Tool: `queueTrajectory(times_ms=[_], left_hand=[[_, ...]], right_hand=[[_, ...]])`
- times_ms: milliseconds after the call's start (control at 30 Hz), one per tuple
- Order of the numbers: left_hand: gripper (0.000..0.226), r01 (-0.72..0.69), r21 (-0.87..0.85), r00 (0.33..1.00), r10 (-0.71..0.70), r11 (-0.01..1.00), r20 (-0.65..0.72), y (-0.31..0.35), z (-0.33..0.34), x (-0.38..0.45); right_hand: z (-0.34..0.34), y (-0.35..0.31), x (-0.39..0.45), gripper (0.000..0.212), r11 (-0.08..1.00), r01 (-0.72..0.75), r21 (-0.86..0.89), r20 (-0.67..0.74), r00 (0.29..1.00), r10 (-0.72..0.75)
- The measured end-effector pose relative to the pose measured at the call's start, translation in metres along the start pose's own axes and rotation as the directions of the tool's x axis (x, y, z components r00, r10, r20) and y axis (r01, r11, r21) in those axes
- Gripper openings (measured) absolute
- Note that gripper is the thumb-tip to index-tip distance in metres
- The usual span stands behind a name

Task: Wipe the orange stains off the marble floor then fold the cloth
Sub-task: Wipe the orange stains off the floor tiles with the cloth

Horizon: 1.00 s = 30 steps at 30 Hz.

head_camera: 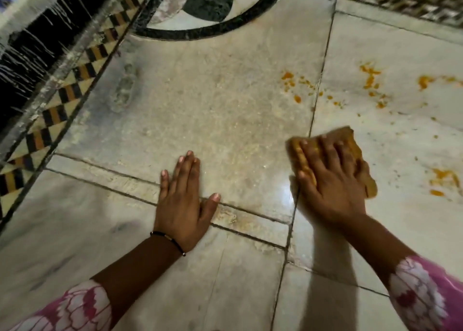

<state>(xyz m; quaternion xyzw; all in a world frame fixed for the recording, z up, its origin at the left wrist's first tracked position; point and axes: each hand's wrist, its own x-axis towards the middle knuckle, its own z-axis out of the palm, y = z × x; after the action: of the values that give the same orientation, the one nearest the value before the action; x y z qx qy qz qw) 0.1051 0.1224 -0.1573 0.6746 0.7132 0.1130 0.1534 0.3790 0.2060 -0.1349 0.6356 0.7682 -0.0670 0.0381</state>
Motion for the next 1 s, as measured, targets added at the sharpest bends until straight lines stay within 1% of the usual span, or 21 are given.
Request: queueTrajectory(times_ms=[33,100,133,200,267,333,367,400,433,500,533,600,667,700,733,800,833,900,933,967,1000], left_hand=[[0.079,-0.04,-0.034,0.999,0.04,0.999,0.005,0.01,0.003,0.004],[0.078,-0.127,-0.038,0.992,0.127,0.991,0.016,0.027,0.008,0.012],[0.078,-0.155,-0.019,0.987,0.156,0.988,0.026,0.031,0.011,0.015],[0.078,-0.17,0.031,0.984,0.168,0.985,0.055,0.032,0.015,0.017],[0.078,-0.176,0.08,0.983,0.17,0.981,0.073,0.028,0.015,0.015],[0.077,-0.206,0.111,0.976,0.196,0.972,0.093,0.027,0.015,0.014],[0.076,-0.217,0.121,0.973,0.206,0.969,0.102,0.027,0.015,0.014],[0.075,-0.224,0.133,0.971,0.21,0.966,0.11,0.027,0.015,0.014],[0.072,-0.22,0.144,0.972,0.205,0.965,0.114,0.026,0.015,0.014],[0.072,-0.21,0.167,0.974,0.193,0.963,0.116,0.026,0.016,0.014],[0.073,-0.207,0.174,0.975,0.19,0.963,0.113,0.026,0.016,0.014],[0.073,-0.206,0.182,0.976,0.188,0.961,0.11,0.027,0.017,0.014],[0.074,-0.199,0.181,0.978,0.183,0.963,0.103,0.028,0.017,0.014],[0.074,-0.193,0.181,0.979,0.178,0.964,0.099,0.029,0.018,0.014],[0.074,-0.192,0.182,0.98,0.176,0.965,0.096,0.029,0.018,0.014],[0.074,-0.195,0.187,0.979,0.179,0.963,0.102,0.028,0.017,0.013],[0.073,-0.2,0.191,0.978,0.183,0.961,0.103,0.027,0.016,0.013],[0.069,-0.217,0.186,0.975,0.201,0.958,0.1,0.026,0.015,0.014],[0.068,-0.22,0.18,0.974,0.205,0.959,0.097,0.026,0.014,0.014],[0.068,-0.222,0.174,0.973,0.208,0.959,0.098,0.026,0.014,0.015],[0.068,-0.22,0.168,0.974,0.206,0.961,0.097,0.026,0.014,0.015]], right_hand=[[0.003,0.001,-0.026,0.063,0.999,-0.031,0.01,-0.001,1.0,0.031],[0.011,-0.019,-0.072,0.063,0.999,-0.039,0.038,0.004,0.999,0.039],[0.015,-0.034,-0.088,0.062,0.999,-0.008,0.038,0.002,1.0,0.008],[0.022,-0.068,-0.103,0.059,0.99,0.134,0.032,0.006,0.991,-0.134],[0.025,-0.086,-0.085,0.059,0.958,0.283,0.046,0.004,0.959,-0.283],[0.021,-0.077,-0.046,0.06,0.937,0.35,0.02,0.009,0.937,-0.35],[0.019,-0.065,-0.027,0.061,0.938,0.347,-0.003,0.011,0.938,-0.347],[0.016,-0.05,-0.01,0.062,0.952,0.305,-0.011,0.012,0.952,-0.305],[0.014,-0.033,-0.001,0.063,0.975,0.221,0.002,0.019,0.975,-0.221],[0.011,-0.001,-0.009,0.063,0.999,0.002,0.04,0.0,1.0,-0.002],[0.011,0.011,-0.026,0.063,0.995,-0.08,0.054,-0.032,0.996,0.082],[0.012,0.019,-0.075,0.065,0.979,-0.193,0.058,-0.055,0.979,0.196],[0.018,-0.001,-0.124,0.067,0.949,-0.306,0.079,-0.037,0.95,0.309],[0.021,-0.018,-0.14,0.067,0.94,-0.328,0.096,-0.027,0.943,0.332],[0.023,-0.039,-0.148,0.065,0.949,-0.294,0.112,-0.02,0.954,0.298],[0.028,-0.075,-0.146,0.061,0.989,-0.097,0.111,-0.025,0.995,0.1],[0.029,-0.084,-0.134,0.059,0.994,0.034,0.105,-0.036,0.999,-0.031],[0.027,-0.079,-0.092,0.055,0.966,0.243,0.093,-0.028,0.97,-0.241],[0.023,-0.067,-0.067,0.054,0.954,0.289,0.075,-0.035,0.957,-0.288],[0.021,-0.052,-0.046,0.053,0.954,0.291,0.068,-0.039,0.957,-0.289],[0.017,-0.036,-0.03,0.054,0.967,0.245,0.076,-0.03,0.97,-0.243]])
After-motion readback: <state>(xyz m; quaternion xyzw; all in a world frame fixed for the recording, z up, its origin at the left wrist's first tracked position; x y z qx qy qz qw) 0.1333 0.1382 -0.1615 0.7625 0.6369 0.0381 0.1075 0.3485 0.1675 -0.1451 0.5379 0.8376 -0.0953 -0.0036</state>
